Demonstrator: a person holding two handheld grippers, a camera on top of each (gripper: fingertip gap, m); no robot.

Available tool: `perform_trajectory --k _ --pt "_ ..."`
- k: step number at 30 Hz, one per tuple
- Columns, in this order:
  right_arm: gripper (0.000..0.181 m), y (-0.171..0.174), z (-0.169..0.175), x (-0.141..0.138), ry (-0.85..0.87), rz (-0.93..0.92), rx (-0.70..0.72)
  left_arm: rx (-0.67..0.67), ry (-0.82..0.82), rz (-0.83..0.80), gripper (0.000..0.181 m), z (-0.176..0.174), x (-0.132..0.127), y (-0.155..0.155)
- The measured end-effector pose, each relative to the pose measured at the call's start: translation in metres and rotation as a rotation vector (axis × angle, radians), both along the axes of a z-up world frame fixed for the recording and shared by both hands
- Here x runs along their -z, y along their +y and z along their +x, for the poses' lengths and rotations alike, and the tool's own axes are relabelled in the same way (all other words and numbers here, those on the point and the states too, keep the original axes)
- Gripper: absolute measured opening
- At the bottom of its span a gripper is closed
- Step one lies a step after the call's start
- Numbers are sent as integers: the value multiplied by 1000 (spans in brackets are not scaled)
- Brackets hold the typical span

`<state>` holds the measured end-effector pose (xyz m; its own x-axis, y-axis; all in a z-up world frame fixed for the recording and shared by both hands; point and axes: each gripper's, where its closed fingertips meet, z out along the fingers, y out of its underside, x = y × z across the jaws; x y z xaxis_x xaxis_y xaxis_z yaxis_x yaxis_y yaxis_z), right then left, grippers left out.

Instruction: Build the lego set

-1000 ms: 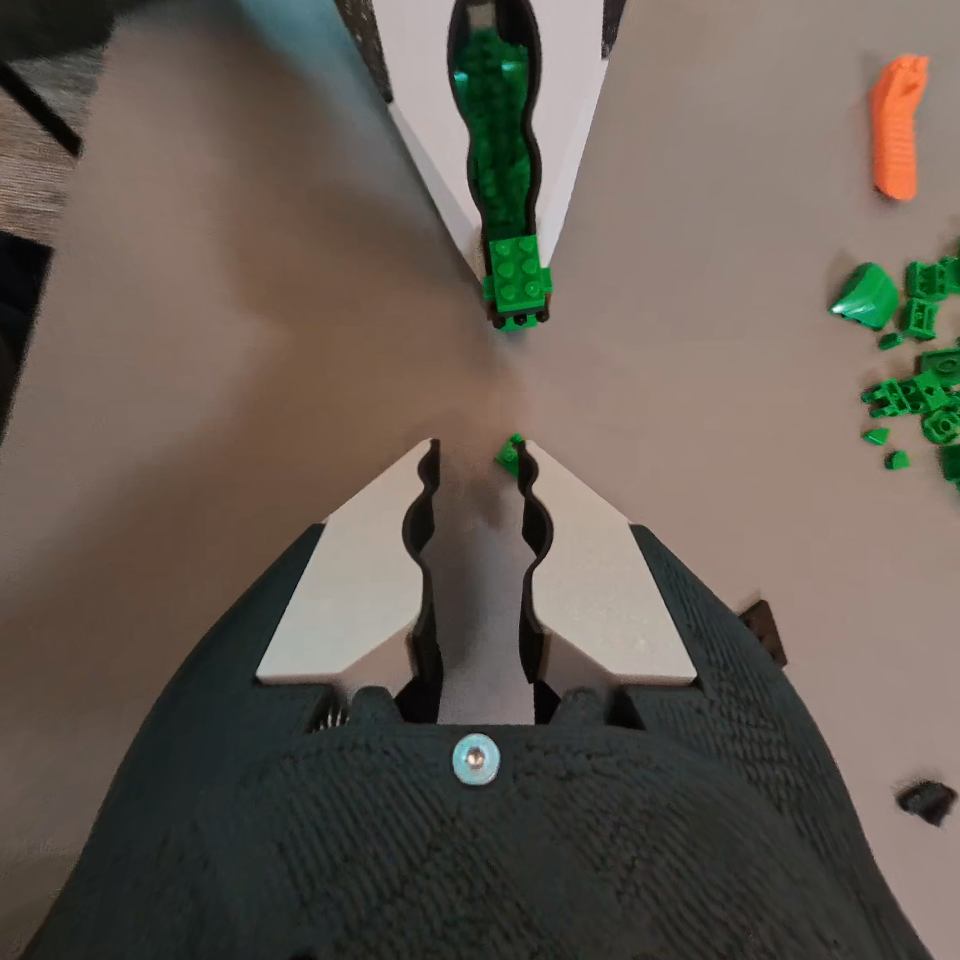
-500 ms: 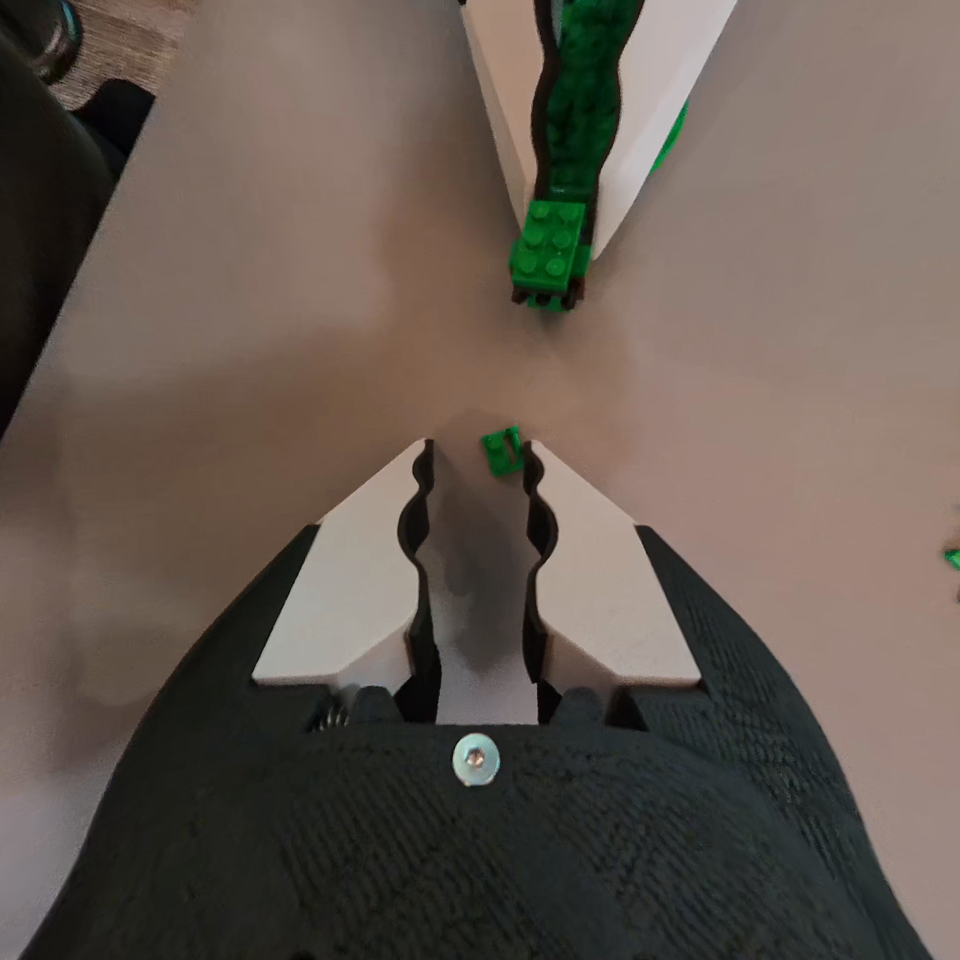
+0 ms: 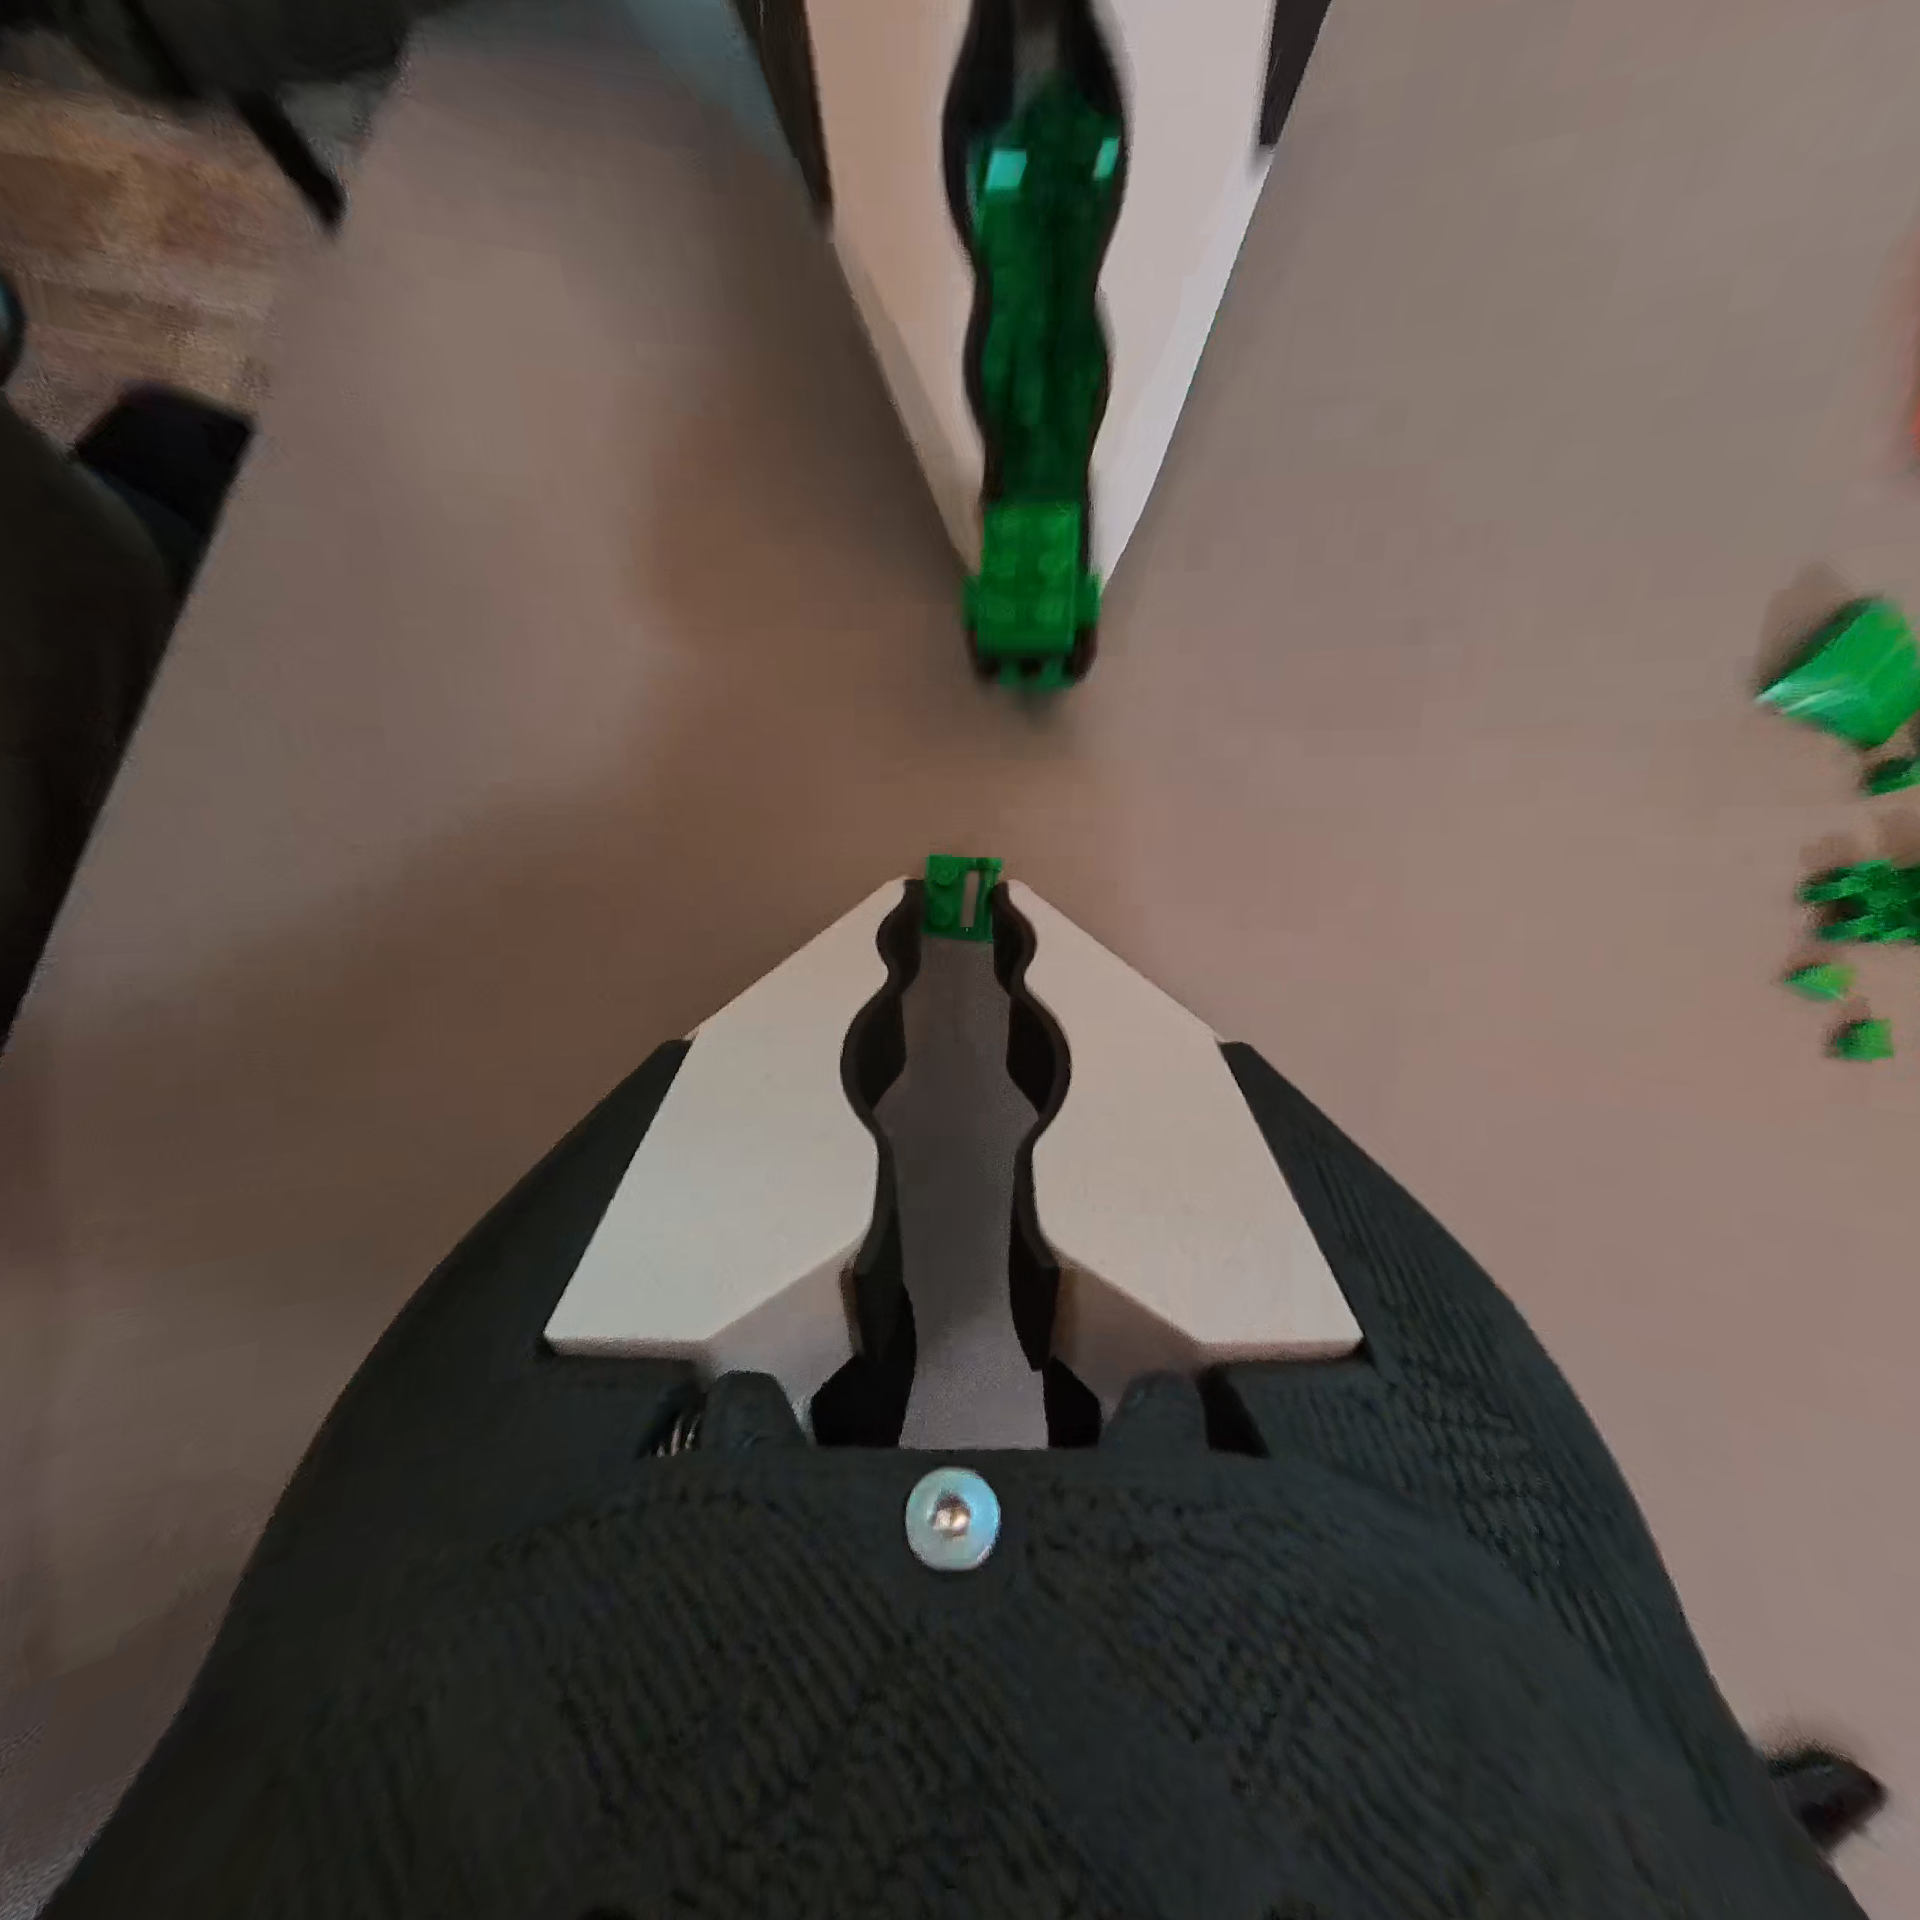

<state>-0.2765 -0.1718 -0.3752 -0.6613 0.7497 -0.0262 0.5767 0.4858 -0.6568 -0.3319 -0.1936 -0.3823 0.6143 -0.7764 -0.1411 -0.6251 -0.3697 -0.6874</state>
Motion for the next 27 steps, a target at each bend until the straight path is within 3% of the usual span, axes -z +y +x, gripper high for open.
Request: perform_trajectory --k 1,5,12,27 --pt "11 -1 -7 -12 59 -11 17 -1 10 -1 15 0 1 0" --pt "11 -8 -28 -43 181 -1 62 1 12 9 15 5 0 2" --pt "11 -14 -37 -32 79 35 62 5 32 23 15 7 0 3" --pt "11 -16 -38 -30 41 77 2 21 37 29 15 6 0 1"
